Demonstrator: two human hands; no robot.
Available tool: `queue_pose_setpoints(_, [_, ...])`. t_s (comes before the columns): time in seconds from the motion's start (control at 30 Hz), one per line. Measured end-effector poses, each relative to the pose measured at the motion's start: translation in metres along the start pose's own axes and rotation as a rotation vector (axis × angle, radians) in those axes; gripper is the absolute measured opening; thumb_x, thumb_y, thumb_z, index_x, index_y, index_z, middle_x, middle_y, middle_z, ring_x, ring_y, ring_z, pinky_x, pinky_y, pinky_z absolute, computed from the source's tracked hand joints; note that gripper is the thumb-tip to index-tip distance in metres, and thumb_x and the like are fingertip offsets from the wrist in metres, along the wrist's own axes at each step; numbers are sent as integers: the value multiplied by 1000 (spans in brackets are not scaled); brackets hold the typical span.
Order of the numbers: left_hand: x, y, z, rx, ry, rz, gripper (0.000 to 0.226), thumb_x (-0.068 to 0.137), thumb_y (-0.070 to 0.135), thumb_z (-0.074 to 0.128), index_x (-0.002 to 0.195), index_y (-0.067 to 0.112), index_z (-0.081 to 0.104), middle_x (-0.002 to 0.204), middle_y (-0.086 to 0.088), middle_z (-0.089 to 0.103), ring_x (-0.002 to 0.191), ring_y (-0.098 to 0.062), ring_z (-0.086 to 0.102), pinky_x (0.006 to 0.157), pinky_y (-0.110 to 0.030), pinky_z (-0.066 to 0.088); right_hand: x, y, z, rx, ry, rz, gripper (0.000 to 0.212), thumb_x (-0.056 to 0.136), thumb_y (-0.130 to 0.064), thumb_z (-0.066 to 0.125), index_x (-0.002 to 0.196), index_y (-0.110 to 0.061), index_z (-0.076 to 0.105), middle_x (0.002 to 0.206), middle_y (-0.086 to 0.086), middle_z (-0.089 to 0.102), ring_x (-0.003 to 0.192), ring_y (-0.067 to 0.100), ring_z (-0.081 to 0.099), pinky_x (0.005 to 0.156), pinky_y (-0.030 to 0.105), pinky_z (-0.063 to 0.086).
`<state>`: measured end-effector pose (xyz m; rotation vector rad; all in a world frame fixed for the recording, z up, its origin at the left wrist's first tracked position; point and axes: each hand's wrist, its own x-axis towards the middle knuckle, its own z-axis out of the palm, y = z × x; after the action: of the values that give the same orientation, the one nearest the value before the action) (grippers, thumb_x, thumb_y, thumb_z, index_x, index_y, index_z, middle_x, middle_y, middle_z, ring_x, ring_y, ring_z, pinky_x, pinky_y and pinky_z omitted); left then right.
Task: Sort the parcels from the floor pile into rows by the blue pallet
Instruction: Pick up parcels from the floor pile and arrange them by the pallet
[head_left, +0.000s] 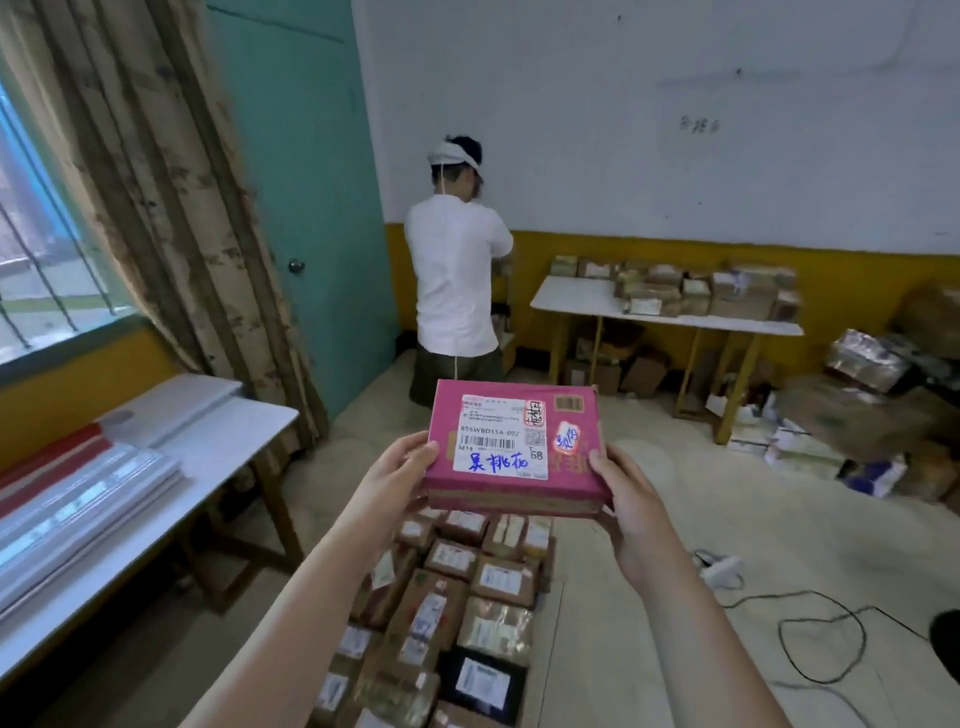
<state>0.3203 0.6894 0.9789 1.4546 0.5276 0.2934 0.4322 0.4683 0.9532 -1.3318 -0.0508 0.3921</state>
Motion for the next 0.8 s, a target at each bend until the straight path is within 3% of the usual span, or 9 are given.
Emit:
queue_pose_setpoints(0.2, [119, -9, 81, 37, 36, 17, 26, 97, 35, 57, 120, 25, 59, 101, -1, 76, 88, -16, 74, 73, -27, 56, 123, -5, -55, 61, 8, 61, 36, 94, -30, 62, 129, -20, 56, 100, 4, 76, 82, 13, 73, 65, 26, 52])
queue_pose_setpoints(0.33, [191, -18, 136, 41, 96, 9, 26, 98, 33, 57, 122, 23, 59, 101, -2, 76, 91, -18, 73, 83, -33, 58, 222, -16, -90, 36, -48, 99, 32, 95, -31, 61, 126, -23, 58, 97, 2, 76, 90, 17, 72, 77, 33, 53])
queue_pose_setpoints(0.47, [238, -17, 172, 5, 204, -26, 30, 98, 30, 57, 127, 22, 56, 107, -4, 74, 94, -19, 73, 80, -33, 59, 313, -36, -104, -28, -175, 130, 29, 97, -24, 57, 125, -21, 59, 93, -1, 75, 78, 10, 69, 65, 28, 48])
queue_pose_setpoints(0.6, [275, -16, 168, -23, 295, -92, 48, 95, 30, 62, 139, 25, 44, 114, -5, 71, 96, -23, 73, 93, -47, 55, 394, -48, -85, -80, -301, 181, 30, 94, -25, 62, 124, -22, 59, 87, -1, 76, 75, 12, 69, 67, 29, 48])
queue_pose_setpoints(0.73, [304, -21, 145, -41, 396, -144, 55, 92, 29, 66, 141, 30, 40, 122, -4, 64, 100, -23, 72, 90, -49, 56, 453, -40, -41, -133, -452, 238, 35, 93, -25, 62, 128, -21, 59, 94, 5, 77, 78, 18, 72, 69, 34, 53])
queue_pose_setpoints(0.8, [322, -26, 129, -82, 436, -136, 54, 94, 23, 64, 142, 29, 40, 123, -7, 62, 101, -25, 71, 89, -50, 57, 477, -32, -16, -155, -516, 266, 37, 94, -26, 62, 130, -22, 56, 94, 6, 77, 84, 23, 73, 79, 42, 57])
